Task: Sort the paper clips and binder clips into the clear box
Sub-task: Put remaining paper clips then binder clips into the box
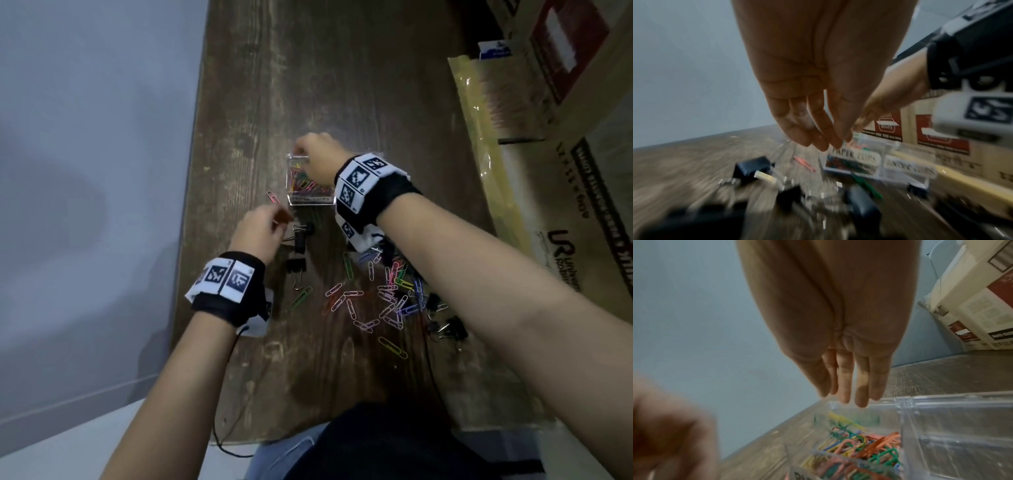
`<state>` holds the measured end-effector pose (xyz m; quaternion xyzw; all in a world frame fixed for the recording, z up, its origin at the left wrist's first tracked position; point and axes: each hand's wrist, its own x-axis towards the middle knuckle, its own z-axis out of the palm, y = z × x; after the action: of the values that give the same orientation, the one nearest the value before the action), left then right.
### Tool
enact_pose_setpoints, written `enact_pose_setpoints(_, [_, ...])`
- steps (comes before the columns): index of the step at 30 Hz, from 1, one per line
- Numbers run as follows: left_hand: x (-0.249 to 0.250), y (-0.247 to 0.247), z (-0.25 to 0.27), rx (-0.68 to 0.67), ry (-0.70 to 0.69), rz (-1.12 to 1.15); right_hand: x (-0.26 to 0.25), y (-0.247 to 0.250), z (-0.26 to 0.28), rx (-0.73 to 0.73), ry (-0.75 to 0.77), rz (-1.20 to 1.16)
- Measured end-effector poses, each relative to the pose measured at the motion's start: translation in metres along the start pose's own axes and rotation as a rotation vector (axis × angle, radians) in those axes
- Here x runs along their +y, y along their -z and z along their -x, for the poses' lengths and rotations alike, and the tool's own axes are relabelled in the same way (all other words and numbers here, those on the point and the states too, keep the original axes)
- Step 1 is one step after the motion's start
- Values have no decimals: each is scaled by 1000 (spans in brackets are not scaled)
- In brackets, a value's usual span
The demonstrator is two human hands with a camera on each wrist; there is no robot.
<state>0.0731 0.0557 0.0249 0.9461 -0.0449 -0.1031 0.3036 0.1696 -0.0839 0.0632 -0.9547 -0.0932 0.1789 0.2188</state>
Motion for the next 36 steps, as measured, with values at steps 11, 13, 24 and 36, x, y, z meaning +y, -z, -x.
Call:
enact_pose_setpoints(11, [-5, -31, 68, -325, -82, -364, 35, -67, 83, -112, 147, 216])
enact_pose_setpoints(13, [-6, -37, 75, -321, -99, -373, 34, -70, 85, -123, 124, 271])
enact_pose_setpoints(24, [-16, -54, 77, -320, -104, -198, 72, -83, 163, 25, 103, 87])
enact_pose_setpoints(36, [-6, 2, -21, 75, 141, 283, 55, -112, 178, 9, 293, 232])
